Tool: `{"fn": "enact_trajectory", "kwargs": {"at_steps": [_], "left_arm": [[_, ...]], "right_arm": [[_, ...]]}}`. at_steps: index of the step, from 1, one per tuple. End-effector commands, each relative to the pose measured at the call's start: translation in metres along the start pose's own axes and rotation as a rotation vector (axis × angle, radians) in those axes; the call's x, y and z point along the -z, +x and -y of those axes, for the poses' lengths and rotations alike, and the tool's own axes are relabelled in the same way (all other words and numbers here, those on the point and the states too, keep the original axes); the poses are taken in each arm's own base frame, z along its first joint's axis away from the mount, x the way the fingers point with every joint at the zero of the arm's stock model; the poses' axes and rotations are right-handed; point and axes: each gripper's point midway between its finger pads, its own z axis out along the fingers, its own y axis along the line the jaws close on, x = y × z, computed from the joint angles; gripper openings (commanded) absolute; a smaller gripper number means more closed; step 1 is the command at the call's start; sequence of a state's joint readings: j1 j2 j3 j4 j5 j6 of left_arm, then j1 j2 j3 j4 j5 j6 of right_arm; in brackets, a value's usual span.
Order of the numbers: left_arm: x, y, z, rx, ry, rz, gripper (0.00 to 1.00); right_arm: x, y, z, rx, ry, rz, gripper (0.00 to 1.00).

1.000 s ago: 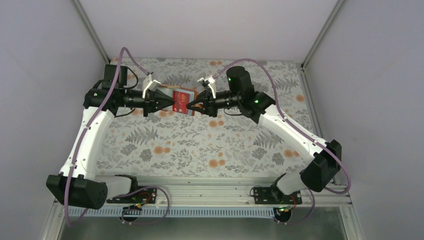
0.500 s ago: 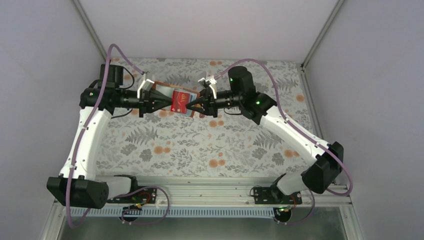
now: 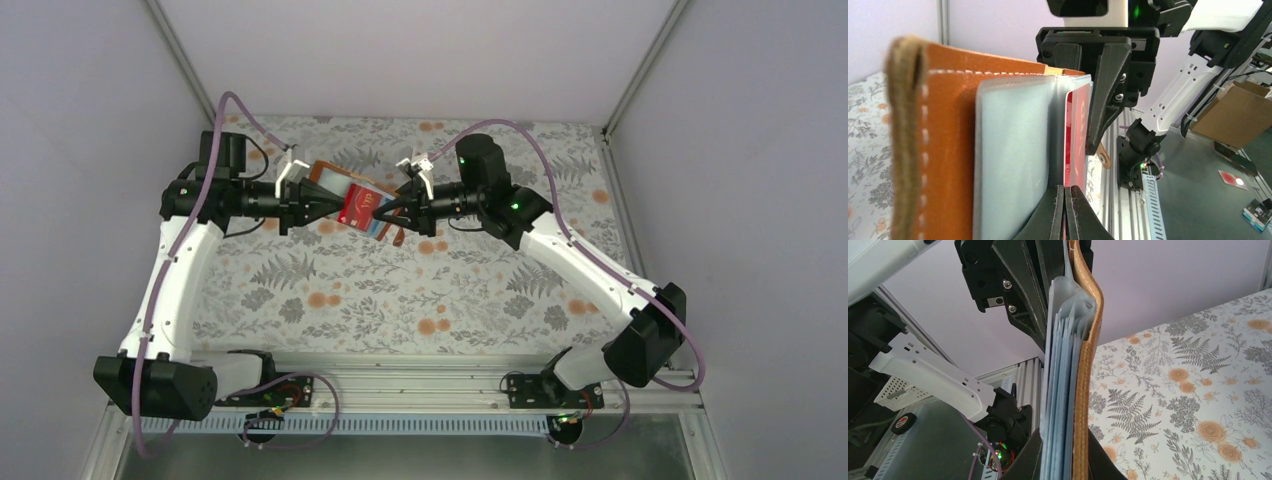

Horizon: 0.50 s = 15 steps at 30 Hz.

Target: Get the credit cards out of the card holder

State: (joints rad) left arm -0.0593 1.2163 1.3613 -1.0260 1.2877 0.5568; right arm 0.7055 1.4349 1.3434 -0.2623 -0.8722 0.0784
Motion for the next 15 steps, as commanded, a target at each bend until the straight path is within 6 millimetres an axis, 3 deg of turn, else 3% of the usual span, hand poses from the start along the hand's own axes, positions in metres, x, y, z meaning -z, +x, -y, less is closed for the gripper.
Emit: {"fn": "enact_trajectory", "kwargs": {"at_steps": [1, 4, 7, 15], "left_arm": [[-0.002, 0.004, -0.008, -0.025, -0.062, -0.027, 0.03], [-0.005, 0.008, -0.018, -0.022, -0.107, -0.059, 0.11], [-0.009, 0.010, -0.013, -0.023, -0.077, -0.062, 0.20], [-0.014, 0.007, -0.014, -0.023, -0.066, -0.066, 0.23]], "right_arm": [[0.004, -0.011, -0.012, 0.042, -0.051, 0.023, 0.04], [0.003, -0.010, -0.015, 0.045, -0.077, 0.012, 0.04], [0.003, -0.008, -0.017, 0.047, -0.089, 0.004, 0.04], [0.004, -0.004, -0.030, 0.074, -0.151, -0.013, 0.04]]}}
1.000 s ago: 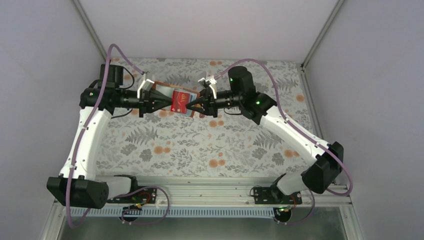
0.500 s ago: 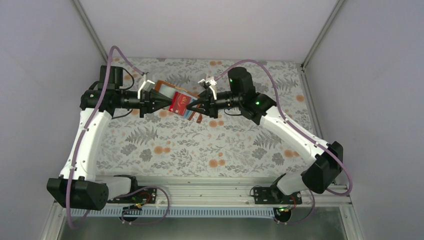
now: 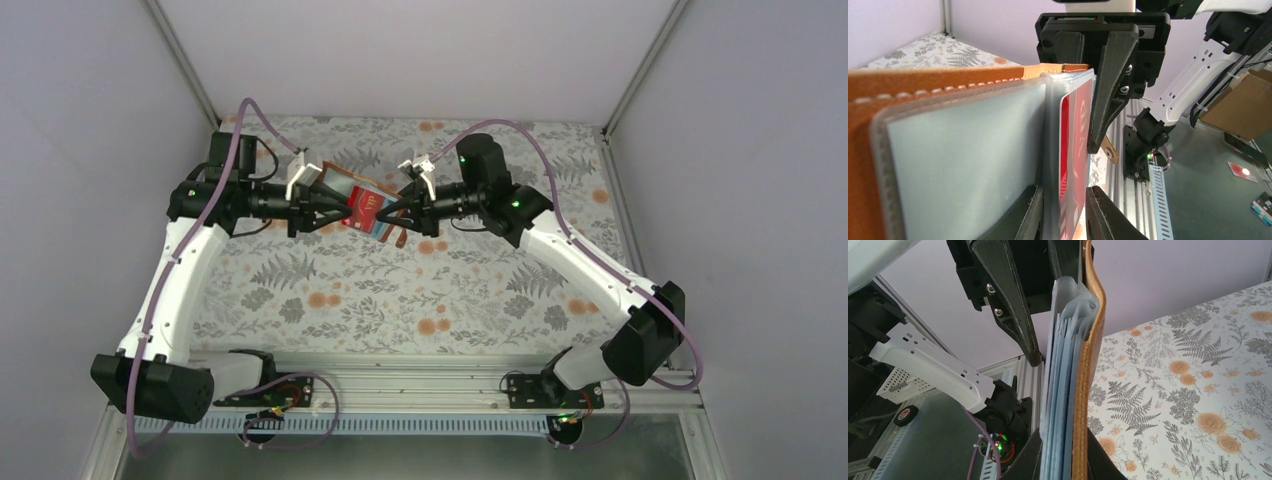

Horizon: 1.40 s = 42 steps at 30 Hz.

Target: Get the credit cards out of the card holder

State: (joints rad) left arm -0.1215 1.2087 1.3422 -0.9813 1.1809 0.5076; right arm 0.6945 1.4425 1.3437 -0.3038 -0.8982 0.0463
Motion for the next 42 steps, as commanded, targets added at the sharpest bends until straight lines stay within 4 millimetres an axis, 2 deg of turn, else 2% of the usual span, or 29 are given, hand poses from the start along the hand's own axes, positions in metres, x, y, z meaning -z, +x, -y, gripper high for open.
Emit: {"fn": "enact_trajectory", "kwargs": {"at_steps": [1, 3, 6, 7, 12, 17, 22, 26, 28, 32, 34, 42], "left_arm": [[-0.003, -0.003, -0.008, -0.022, -0.020, -0.005, 0.23], [-0.006, -0.003, -0.005, -0.025, -0.004, -0.011, 0.21], [-0.008, -0.004, 0.001, -0.040, 0.018, -0.012, 0.04], [-0.007, -0.005, 0.003, -0.045, 0.023, -0.010, 0.03], [-0.001, -0.015, 0.013, -0.066, 0.050, 0.019, 0.02], [0.015, -0.030, 0.002, -0.027, 0.031, 0.081, 0.02], [0.015, -0.028, 0.005, -0.025, 0.051, 0.090, 0.02], [0.015, -0.027, 0.005, -0.027, 0.045, 0.088, 0.02], [0.015, -0.026, 0.006, -0.025, 0.047, 0.089, 0.02], [0.015, -0.026, 0.006, -0.027, 0.045, 0.089, 0.02], [0.015, -0.025, 0.008, -0.028, 0.050, 0.088, 0.02], [0.016, -0.023, 0.009, -0.050, 0.036, 0.073, 0.04]], "right_arm": [[0.003, -0.012, -0.032, 0.085, -0.140, 0.008, 0.04], [0.002, -0.011, -0.032, 0.087, -0.141, 0.003, 0.04], [0.002, -0.012, -0.032, 0.089, -0.137, 0.003, 0.04], [0.002, -0.012, -0.031, 0.087, -0.136, 0.003, 0.04], [0.003, -0.013, -0.030, 0.093, -0.119, 0.010, 0.05], [0.009, -0.006, -0.020, 0.074, -0.078, 0.018, 0.19], [0.012, -0.008, -0.014, 0.056, -0.060, 0.042, 0.31], [0.009, -0.013, -0.013, 0.042, -0.073, 0.063, 0.36], [0.006, -0.016, -0.011, 0.031, -0.085, 0.070, 0.32], [0.004, -0.019, -0.010, 0.029, -0.096, 0.074, 0.12], [0.005, -0.019, -0.011, 0.034, -0.097, 0.074, 0.05], [0.008, -0.010, -0.009, 0.043, -0.060, 0.038, 0.04]]}}
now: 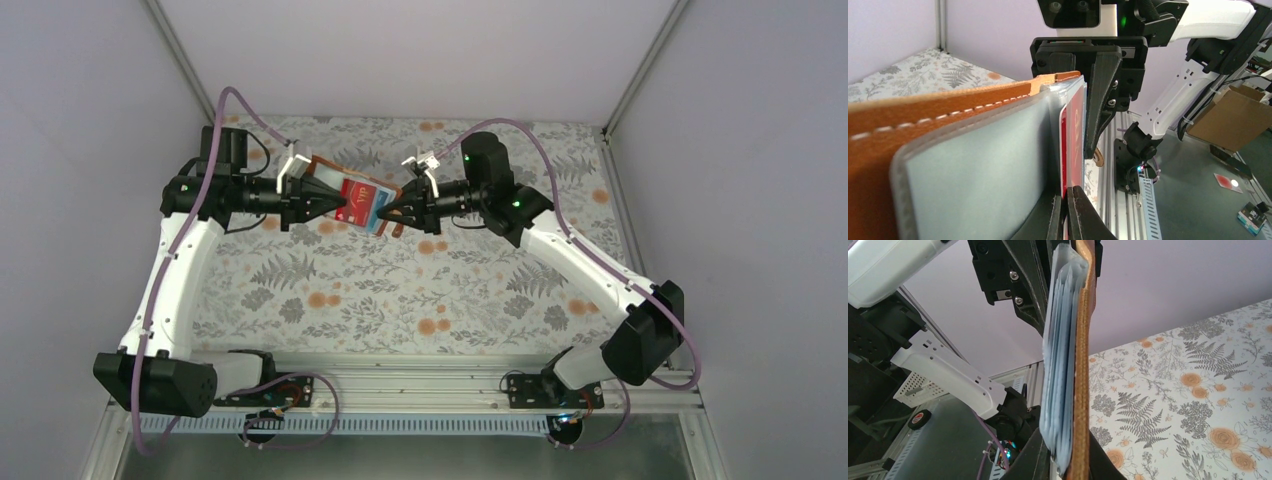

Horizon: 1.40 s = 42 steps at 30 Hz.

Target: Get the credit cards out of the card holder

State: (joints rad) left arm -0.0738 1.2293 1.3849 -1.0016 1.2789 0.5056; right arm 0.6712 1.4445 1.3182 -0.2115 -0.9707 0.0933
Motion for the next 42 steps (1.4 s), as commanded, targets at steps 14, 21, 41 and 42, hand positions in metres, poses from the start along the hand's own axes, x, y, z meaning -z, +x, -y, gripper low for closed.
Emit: {"fn": "enact_trajectory", "kwargs": {"at_steps": [14, 21, 41, 42], "left_arm": [[0.001, 0.001, -0.001, -0.048, -0.029, -0.018, 0.22], [-0.008, 0.013, -0.012, -0.053, -0.091, -0.091, 0.23], [-0.007, 0.006, 0.006, -0.115, -0.016, -0.096, 0.12], [-0.007, 0.006, 0.006, -0.114, -0.017, -0.097, 0.11]], "right_arm": [[0.007, -0.005, -0.015, 0.064, -0.019, -0.028, 0.04], [0.009, -0.008, -0.019, 0.078, -0.030, -0.027, 0.04], [0.009, -0.005, -0.021, 0.093, -0.040, -0.042, 0.04], [0.009, -0.005, -0.021, 0.091, -0.039, -0.043, 0.04]]}}
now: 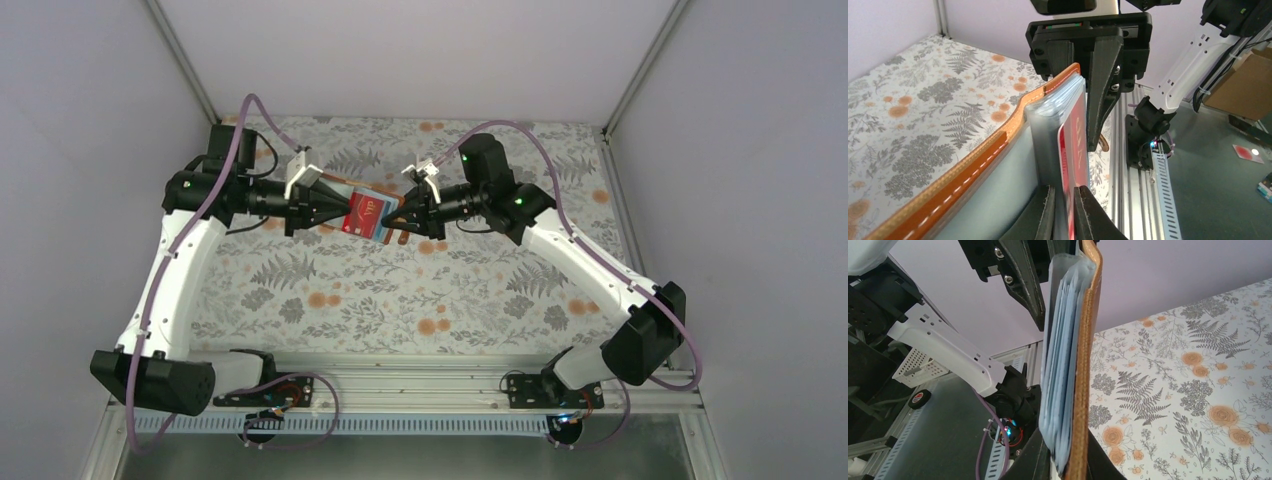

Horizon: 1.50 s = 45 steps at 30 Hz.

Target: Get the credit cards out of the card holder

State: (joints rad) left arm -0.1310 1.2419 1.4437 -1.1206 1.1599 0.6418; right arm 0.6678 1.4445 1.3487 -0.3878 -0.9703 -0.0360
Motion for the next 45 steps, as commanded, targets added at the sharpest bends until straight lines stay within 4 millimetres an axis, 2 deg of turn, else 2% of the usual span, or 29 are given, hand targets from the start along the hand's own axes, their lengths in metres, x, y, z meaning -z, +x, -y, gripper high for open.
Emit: {"fn": "enact_trajectory", "kwargs": {"at_steps": [1, 7, 14, 21, 31, 36, 45], "left_arm": [[0.001, -0.003, 0.000, -0.028, 0.011, 0.002, 0.09], [-0.001, 0.003, -0.007, -0.014, -0.018, -0.012, 0.03], [0.002, -0.002, -0.004, -0.025, -0.012, -0.006, 0.02], [0.010, -0.001, -0.019, -0.022, -0.082, -0.028, 0.02], [0.009, 0.006, -0.015, -0.039, -0.063, -0.028, 0.02], [0.006, 0.011, -0.014, -0.026, -0.047, -0.019, 0.15], [0.000, 0.009, -0.011, -0.034, -0.034, -0.013, 0.25]], "right_arm": [[0.007, -0.023, -0.020, 0.085, -0.043, 0.038, 0.04], [0.008, -0.022, -0.020, 0.083, -0.044, 0.038, 0.04], [0.009, -0.019, -0.020, 0.089, -0.035, 0.031, 0.04], [0.011, -0.014, -0.017, 0.088, -0.017, 0.021, 0.04], [0.011, -0.014, -0.018, 0.084, -0.033, 0.016, 0.04], [0.011, -0.013, -0.020, 0.081, -0.045, 0.014, 0.04], [0.013, -0.015, -0.024, 0.085, -0.055, 0.018, 0.04]]}}
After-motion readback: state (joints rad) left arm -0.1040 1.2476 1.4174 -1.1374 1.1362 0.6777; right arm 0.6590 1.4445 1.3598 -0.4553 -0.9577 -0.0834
